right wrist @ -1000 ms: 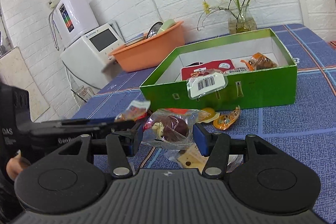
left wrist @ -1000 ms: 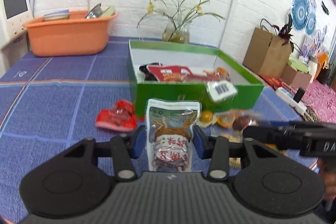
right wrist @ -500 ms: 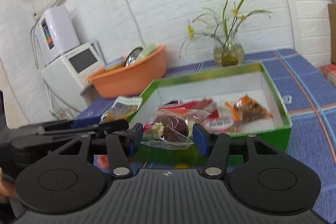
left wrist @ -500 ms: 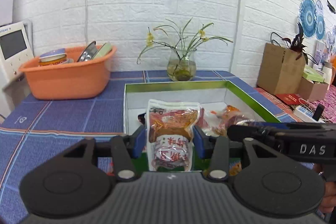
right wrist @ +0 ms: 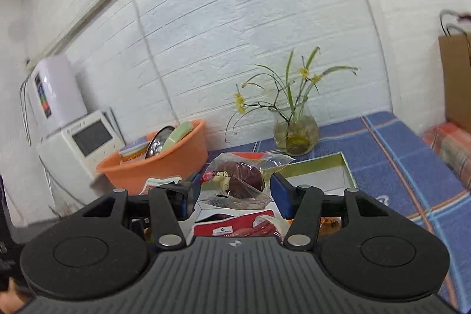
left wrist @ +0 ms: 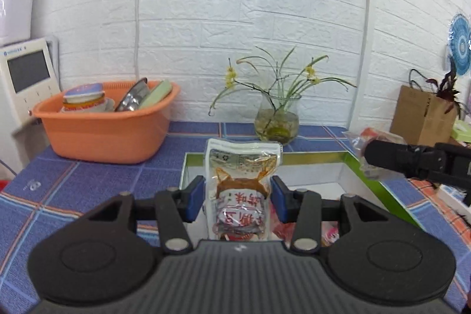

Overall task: Organize snacks
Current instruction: 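Lower the pouch and pastry into the green box and open both grippers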

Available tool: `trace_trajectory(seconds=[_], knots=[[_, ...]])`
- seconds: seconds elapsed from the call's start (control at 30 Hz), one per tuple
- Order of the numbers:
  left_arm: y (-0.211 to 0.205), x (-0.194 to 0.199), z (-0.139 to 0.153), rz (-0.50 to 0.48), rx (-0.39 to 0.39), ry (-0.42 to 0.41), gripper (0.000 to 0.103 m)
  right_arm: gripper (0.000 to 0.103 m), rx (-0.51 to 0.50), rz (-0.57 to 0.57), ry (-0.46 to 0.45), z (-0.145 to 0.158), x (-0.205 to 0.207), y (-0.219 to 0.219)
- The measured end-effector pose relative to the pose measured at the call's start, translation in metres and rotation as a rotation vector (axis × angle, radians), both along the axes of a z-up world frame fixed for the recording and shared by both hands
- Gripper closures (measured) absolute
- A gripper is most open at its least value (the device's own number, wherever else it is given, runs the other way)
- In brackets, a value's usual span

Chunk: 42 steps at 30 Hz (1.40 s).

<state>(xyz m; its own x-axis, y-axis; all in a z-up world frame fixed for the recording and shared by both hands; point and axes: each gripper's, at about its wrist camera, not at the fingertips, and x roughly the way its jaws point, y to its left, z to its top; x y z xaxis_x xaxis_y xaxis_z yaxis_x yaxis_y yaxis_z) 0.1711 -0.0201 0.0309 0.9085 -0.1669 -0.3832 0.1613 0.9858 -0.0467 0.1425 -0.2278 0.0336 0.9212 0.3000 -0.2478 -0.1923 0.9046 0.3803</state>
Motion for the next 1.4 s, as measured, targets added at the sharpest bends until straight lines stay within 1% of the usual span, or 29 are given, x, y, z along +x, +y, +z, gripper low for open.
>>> trace_trajectory(seconds=[0.03, 0.07, 0.13, 0.17, 0.23, 0.27, 0.37, 0.47, 0.63, 0.87, 1.03, 1.2, 1.3, 1.4], knots=[[-0.002, 0.001, -0.001, 0.005, 0.002, -0.003, 0.057, 0.014, 0.044, -0.006, 0.004, -0.005, 0.002, -0.004], [-0.002, 0.001, -0.003, 0.0, 0.0, -0.01, 0.057, 0.014, 0.06, 0.001, 0.029, -0.008, 0.006, -0.006], [-0.002, -0.002, -0.006, -0.001, -0.016, -0.017, 0.057, 0.014, 0.041, 0.014, 0.046, -0.013, 0.008, -0.006], [-0.002, -0.003, -0.008, -0.005, -0.013, -0.02, 0.057, 0.014, 0.013, 0.005, 0.049, -0.015, 0.007, -0.005], [-0.006, -0.001, -0.011, -0.015, 0.022, -0.015, 0.056, 0.014, -0.04, -0.018, 0.053, -0.019, 0.007, -0.003], [-0.007, 0.0, -0.012, -0.015, 0.033, -0.021, 0.056, 0.014, -0.052, -0.031, 0.057, -0.02, 0.008, -0.003], [-0.006, 0.003, -0.014, -0.017, 0.03, -0.016, 0.055, 0.014, -0.07, -0.044, 0.056, -0.023, 0.008, -0.003], [-0.003, 0.004, -0.015, 0.012, 0.031, -0.027, 0.055, 0.013, -0.11, -0.05, 0.037, -0.024, 0.006, 0.003], [0.004, 0.01, -0.017, 0.04, 0.018, -0.021, 0.054, 0.013, -0.124, -0.053, 0.015, -0.032, 0.006, 0.014], [0.008, 0.014, -0.02, 0.051, 0.003, -0.019, 0.053, 0.013, -0.193, -0.042, 0.006, -0.037, 0.003, 0.033], [0.009, 0.016, -0.024, 0.048, -0.016, -0.026, 0.052, 0.013, -0.2, -0.052, 0.003, -0.038, 0.003, 0.033], [0.006, 0.018, -0.032, 0.043, -0.01, -0.041, 0.052, 0.013, -0.234, -0.062, -0.022, -0.043, 0.004, 0.033], [0.004, 0.022, -0.037, 0.032, -0.018, -0.037, 0.052, 0.013, -0.245, -0.073, -0.035, -0.045, 0.004, 0.033], [0.002, 0.026, -0.042, 0.029, -0.017, -0.025, 0.052, 0.012, -0.236, -0.075, -0.027, -0.047, 0.007, 0.031]])
